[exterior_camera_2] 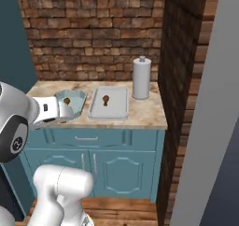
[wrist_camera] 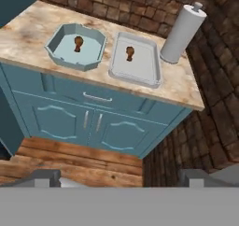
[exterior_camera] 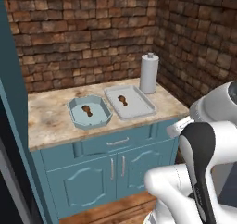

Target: Place one tomato and one chicken drumstick in each tupperware on the nearby counter, to pack two identical lunches.

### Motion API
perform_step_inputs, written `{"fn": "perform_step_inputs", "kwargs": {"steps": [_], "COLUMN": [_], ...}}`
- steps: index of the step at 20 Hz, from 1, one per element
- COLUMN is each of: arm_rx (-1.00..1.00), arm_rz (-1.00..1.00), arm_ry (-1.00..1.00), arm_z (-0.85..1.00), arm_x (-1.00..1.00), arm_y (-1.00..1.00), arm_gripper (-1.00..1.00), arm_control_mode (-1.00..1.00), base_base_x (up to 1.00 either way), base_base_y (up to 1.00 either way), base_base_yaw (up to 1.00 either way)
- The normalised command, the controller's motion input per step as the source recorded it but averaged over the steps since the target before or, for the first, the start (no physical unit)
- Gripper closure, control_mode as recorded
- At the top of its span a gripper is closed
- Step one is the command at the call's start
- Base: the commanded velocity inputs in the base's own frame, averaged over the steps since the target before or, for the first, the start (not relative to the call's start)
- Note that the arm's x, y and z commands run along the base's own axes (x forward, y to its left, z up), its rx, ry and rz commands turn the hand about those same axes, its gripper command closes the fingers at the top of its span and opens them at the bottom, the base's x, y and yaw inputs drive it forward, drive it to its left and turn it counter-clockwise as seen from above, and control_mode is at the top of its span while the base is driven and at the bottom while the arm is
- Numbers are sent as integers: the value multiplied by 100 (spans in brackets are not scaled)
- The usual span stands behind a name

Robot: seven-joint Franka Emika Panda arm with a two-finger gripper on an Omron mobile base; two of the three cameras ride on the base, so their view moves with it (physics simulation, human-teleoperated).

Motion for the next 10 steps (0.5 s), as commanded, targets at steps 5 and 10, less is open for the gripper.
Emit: {"fn": "perform_step_inputs", "kwargs": {"steps": [5, 10], "arm_rx": [0, 0], "arm_rz": [0, 0], "arm_ry": [0, 0], "arm_z": [0, 0], "arm_x": [0, 0], "arm_y": [0, 0], "arm_gripper": [-100, -100], "arm_control_mode": [100, 100], "base_base_x": [-100, -100], "base_base_y": [2, 11], "base_base_yaw": [3, 2]}}
